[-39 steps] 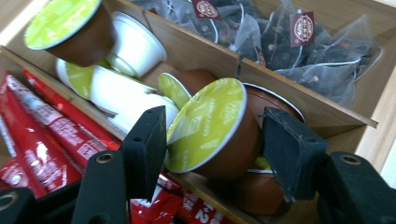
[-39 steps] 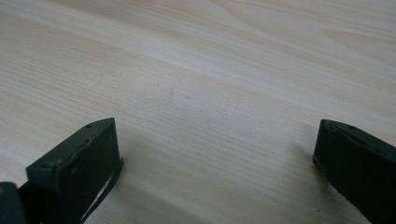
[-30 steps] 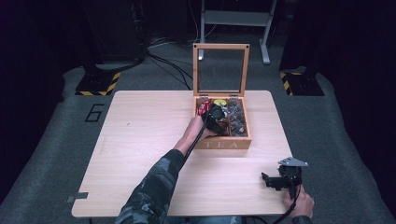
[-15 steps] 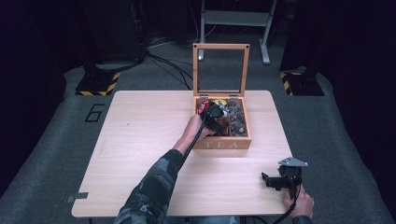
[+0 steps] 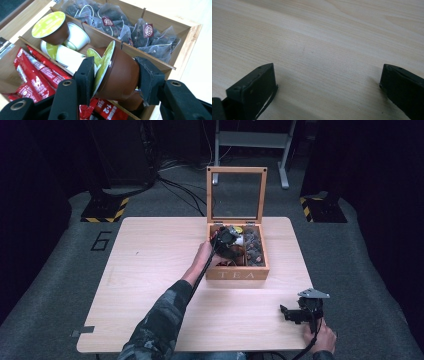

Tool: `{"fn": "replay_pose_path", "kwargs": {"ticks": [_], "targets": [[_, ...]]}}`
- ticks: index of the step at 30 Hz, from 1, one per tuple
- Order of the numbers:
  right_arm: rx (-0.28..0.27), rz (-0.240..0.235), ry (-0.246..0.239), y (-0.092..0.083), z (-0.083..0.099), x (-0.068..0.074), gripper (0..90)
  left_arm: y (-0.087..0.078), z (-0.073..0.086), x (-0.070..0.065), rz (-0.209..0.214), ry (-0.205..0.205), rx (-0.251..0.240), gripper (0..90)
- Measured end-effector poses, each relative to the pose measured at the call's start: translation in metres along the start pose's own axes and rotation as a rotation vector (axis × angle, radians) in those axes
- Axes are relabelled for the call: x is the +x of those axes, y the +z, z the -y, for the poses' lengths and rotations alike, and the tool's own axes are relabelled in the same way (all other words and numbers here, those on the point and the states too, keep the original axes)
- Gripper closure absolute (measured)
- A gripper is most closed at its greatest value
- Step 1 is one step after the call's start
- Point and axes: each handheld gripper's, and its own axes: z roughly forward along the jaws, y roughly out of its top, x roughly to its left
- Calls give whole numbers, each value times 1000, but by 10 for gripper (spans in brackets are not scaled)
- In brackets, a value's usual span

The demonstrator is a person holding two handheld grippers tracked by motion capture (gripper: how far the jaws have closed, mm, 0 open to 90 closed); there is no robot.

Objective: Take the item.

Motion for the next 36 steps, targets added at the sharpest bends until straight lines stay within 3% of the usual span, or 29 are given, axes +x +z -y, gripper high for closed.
{"fn": "replay_pose_path", "kwargs": {"ticks": [14,23,36], "targets": [[0,0,0,0,0,0,0,-19,4,3,-4,-12,-33,518],[-1,1,1,0,0,0,0,-37,9,0,-12,16,-50,519],[-1,1,1,0,0,0,0,-66,24,4,-42,-14,-99,521]]}}
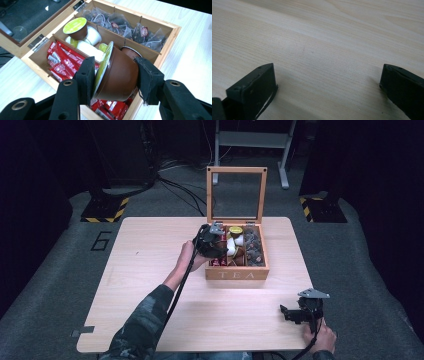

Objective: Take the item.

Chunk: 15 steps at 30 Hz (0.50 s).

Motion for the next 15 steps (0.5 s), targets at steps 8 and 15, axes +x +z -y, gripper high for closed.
{"fn": "replay_pose_path", "kwargs": {"ticks": [8,15], "targets": [[0,0,-2,0,0,0,0,-16,10,0,-13,1,-28,522],[0,-1,-3,0,0,0,0,-31,16,0,-29,8,-38,523]]}}
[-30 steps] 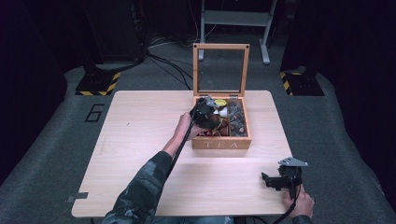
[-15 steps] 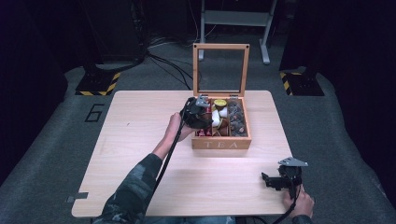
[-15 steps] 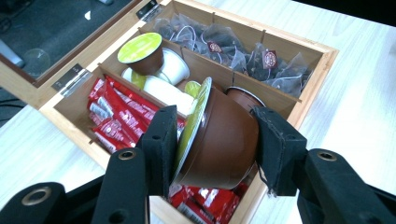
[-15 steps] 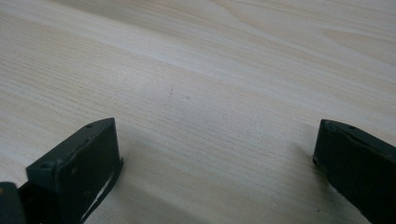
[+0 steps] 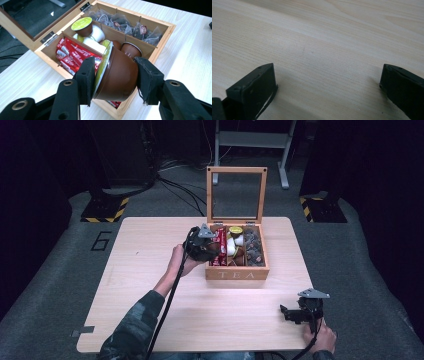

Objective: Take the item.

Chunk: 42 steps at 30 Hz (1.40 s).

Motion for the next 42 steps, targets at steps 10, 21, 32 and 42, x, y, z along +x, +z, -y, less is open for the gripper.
{"fn": "replay_pose_path", "kwargs": {"ticks": [10,21,32,42], "targets": [[0,0,1,0,0,0,0,-26,16,10,-36,-23,-21,524],[1,0,-1,0,0,0,0,-46,41,23,-82,-59,-34,526],[1,1,-2,0,0,0,0,-49,75,45,-142,-144,-35,526],[4,1,-2,0,0,0,0,-51,96,61,-182,-211,-34,527]]}}
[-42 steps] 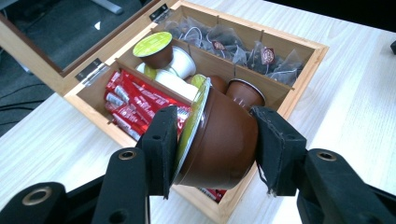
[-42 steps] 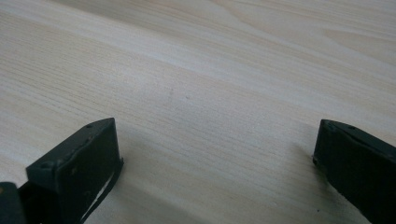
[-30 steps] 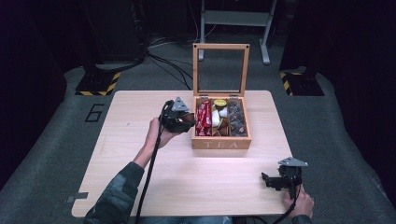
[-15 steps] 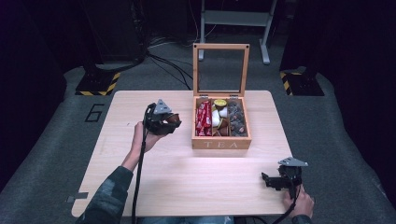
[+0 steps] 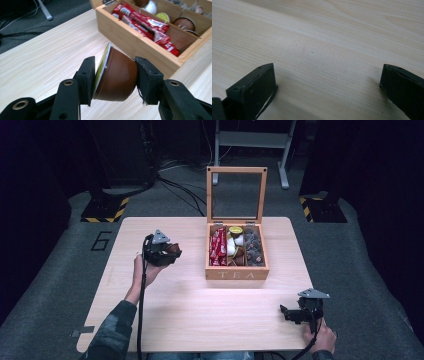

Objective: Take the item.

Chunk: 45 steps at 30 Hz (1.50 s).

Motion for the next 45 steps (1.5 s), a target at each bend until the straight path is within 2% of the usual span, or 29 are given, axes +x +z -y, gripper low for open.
{"fn": "replay_pose_path", "kwargs": {"ticks": [8,12,15,17,21,26,29,34,36,37,42,43,45], "targets": [[0,0,0,0,0,0,0,7,14,17,-39,-40,21,528],[1,0,3,0,0,0,0,15,27,24,-50,-66,54,528],[3,0,3,0,0,0,0,19,35,31,-60,-104,63,528],[1,0,-1,0,0,0,0,22,40,34,-76,-107,67,528],[1,0,5,0,0,0,0,31,52,40,-81,-115,106,528],[2,0,4,0,0,0,0,40,62,47,-93,-157,130,528],[3,0,4,0,0,0,0,45,66,48,-106,-171,132,528],[2,0,4,0,0,0,0,51,71,49,-99,-185,160,528],[2,0,5,0,0,0,0,52,71,50,-102,-179,161,527],[2,0,4,0,0,0,0,53,72,49,-105,-186,151,527],[2,0,4,0,0,0,0,57,77,50,-110,-203,164,526],[2,0,4,0,0,0,0,56,77,51,-97,-208,178,526],[3,0,7,0,0,1,0,57,79,52,-106,-213,169,525]]}}
